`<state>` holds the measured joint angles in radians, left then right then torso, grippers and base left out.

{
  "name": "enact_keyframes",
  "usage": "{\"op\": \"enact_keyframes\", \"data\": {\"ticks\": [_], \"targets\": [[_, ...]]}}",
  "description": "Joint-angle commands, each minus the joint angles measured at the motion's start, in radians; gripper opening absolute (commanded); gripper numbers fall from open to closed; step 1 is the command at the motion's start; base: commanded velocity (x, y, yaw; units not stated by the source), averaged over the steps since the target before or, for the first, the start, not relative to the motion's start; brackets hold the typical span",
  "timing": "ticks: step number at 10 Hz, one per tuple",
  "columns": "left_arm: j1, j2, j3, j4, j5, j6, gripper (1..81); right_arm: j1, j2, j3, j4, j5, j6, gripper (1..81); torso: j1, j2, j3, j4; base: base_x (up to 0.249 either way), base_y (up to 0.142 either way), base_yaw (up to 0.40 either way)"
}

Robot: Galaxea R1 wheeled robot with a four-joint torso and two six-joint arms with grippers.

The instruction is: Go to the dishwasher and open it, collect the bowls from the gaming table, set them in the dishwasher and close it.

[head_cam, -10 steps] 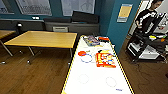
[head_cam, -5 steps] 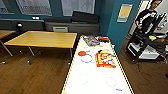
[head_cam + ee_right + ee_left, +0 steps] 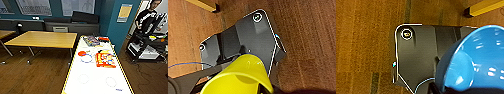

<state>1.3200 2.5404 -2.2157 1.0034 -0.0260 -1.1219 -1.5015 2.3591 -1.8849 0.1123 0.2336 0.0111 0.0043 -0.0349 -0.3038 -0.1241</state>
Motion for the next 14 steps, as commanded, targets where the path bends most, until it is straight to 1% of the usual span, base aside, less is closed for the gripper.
{"op": "enact_keyframes", "data": {"ticks": [1, 3, 4, 5, 8, 9, 11, 13, 14], "targets": [[0.009, 0.052, -0.090, 0.012, 0.034, 0.005, 1.0, 0.008, 0.011, -0.064, -0.022, -0.086, -0.010, 1.0, 0.000, 0.000, 0.000, 0.000, 0.000, 0.000, 0.000], [0.021, 0.091, -0.145, 0.015, 0.034, 0.005, 1.0, 0.003, 0.034, -0.095, -0.022, -0.088, -0.011, 1.0, 0.000, 0.000, 0.000, 0.000, 0.000, 0.000, 0.000], [0.026, 0.116, -0.185, 0.014, 0.034, 0.005, 1.0, 0.000, 0.045, -0.106, -0.023, -0.088, -0.011, 1.0, 0.000, 0.000, 0.041, 0.000, 0.000, 0.000, 0.000], [0.029, 0.139, -0.217, 0.015, 0.034, 0.005, 1.0, -0.001, 0.054, -0.115, -0.022, -0.088, -0.011, 1.0, 0.000, 0.000, 0.057, 0.000, 0.000, 0.000, 0.000], [0.043, 0.207, -0.326, 0.020, 0.032, 0.007, 1.0, -0.007, 0.074, -0.141, -0.023, -0.088, -0.011, 1.0, 0.000, -0.001, 0.135, 0.000, 0.000, 0.000, 0.000], [0.045, 0.224, -0.350, 0.012, 0.029, 0.008, 1.0, -0.007, 0.080, -0.147, -0.023, -0.088, -0.011, 1.0, -0.001, -0.001, 0.161, 0.000, 0.000, 0.000, 0.000], [0.049, 0.253, -0.375, 0.012, 0.032, 0.005, 1.0, -0.001, 0.091, -0.160, -0.025, -0.098, -0.011, 1.0, -0.002, -0.001, 0.144, 0.000, 0.000, 0.000, 0.000], [0.058, 0.270, -0.377, 0.020, 0.032, 0.005, 1.0, 0.003, 0.123, -0.207, -0.023, -0.121, -0.011, 1.0, -0.003, -0.002, 0.157, 0.000, 0.000, 0.000, 0.000], [0.066, 0.275, -0.377, 0.024, 0.032, 0.007, 1.0, 0.006, 0.143, -0.235, -0.023, -0.137, -0.011, 1.0, -0.003, -0.003, 0.156, 0.000, 0.000, 0.000, 0.000]]}}
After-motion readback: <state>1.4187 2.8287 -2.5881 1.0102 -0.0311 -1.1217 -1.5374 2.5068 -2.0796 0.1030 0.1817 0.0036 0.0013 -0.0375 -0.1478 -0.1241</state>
